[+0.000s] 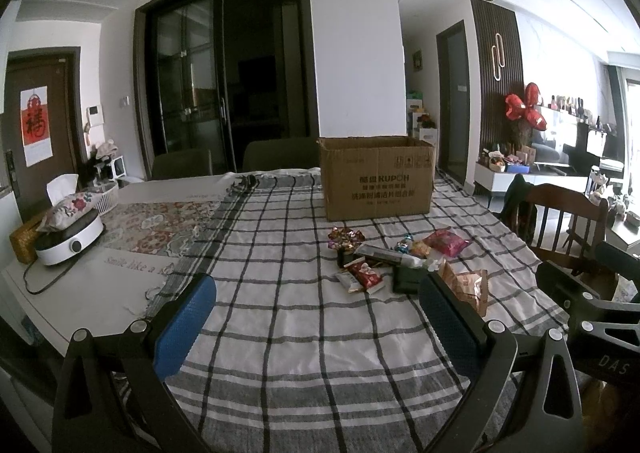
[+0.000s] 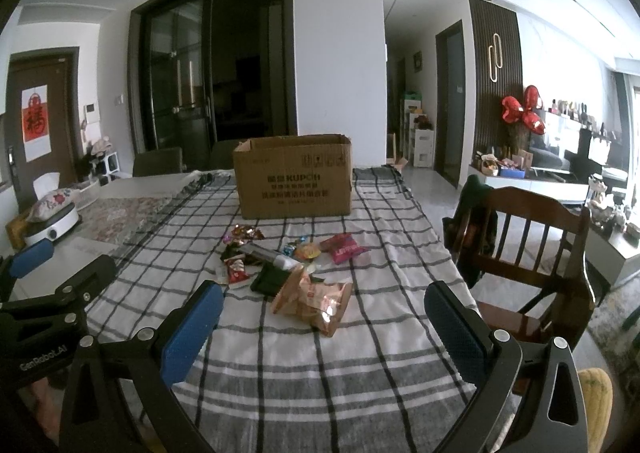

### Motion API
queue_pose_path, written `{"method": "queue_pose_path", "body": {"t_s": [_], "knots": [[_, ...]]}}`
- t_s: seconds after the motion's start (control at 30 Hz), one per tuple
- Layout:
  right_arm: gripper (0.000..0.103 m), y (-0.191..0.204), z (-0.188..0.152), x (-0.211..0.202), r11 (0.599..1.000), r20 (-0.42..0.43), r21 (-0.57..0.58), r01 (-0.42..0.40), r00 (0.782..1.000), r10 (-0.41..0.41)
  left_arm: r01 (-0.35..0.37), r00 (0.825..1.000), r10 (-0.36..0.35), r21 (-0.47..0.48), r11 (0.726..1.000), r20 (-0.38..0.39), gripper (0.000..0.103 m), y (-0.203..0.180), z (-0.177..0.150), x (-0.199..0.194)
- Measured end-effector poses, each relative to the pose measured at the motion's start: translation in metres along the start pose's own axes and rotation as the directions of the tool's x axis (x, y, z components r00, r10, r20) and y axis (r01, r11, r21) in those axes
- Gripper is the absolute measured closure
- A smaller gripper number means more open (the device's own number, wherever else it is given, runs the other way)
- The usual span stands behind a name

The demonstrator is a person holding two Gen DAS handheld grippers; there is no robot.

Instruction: Organize snacks

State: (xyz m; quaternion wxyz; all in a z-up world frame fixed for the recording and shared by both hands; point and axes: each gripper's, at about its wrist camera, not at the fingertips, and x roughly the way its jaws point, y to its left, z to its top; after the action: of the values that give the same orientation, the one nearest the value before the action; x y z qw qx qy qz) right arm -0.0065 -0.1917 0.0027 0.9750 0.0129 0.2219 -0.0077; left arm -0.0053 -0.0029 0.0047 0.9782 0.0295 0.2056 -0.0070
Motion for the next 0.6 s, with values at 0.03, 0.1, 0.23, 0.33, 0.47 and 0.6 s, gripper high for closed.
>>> {"method": "queue_pose_path", "body": {"t_s": [0.03,0.1,0.23,0.33,0.47,0.6], "knots": [[0.001,0.0004,-0.0002,-0.0001,1.0,0.001,-0.001,0.001,1.0,-0.001,0.001,1.0,-0.001,-0.001,1.0,0.001,0.0,0.0002,-0.0001,0.0001],[0.001,0.0,0.0001,-0.0002,1.0,0.002,0.0,0.001,1.0,-0.001,0.0,1.0,0.0,0.0,1.0,0.0,0.0,0.0005,0.0005,0.0003],[0.001,0.0003,0.0002,-0.0006,1.0,0.003,-0.001,0.0,1.0,0.0,0.001,1.0,-0.001,-0.001,1.0,0.002,0.0,0.0004,0.0001,-0.0001],[0.001,0.0002,0.0004,-0.0009,1.0,0.005,-0.001,0.0,1.0,0.0,0.001,1.0,-0.001,-0.001,1.0,0.002,0.0,0.0003,0.0001,-0.0001],[0.001,-0.0001,0.0004,-0.0007,1.0,0.006,-0.002,0.001,1.0,-0.001,0.001,1.0,-0.001,0.0,1.0,0.003,0.0,0.0001,-0.0001,-0.0004],[0.001,0.0,-0.0004,-0.0007,1.0,0.006,-0.001,0.0,1.0,0.0,0.0,1.0,0.0,0.0,1.0,0.005,0.0,0.0001,-0.0003,-0.0007]]}}
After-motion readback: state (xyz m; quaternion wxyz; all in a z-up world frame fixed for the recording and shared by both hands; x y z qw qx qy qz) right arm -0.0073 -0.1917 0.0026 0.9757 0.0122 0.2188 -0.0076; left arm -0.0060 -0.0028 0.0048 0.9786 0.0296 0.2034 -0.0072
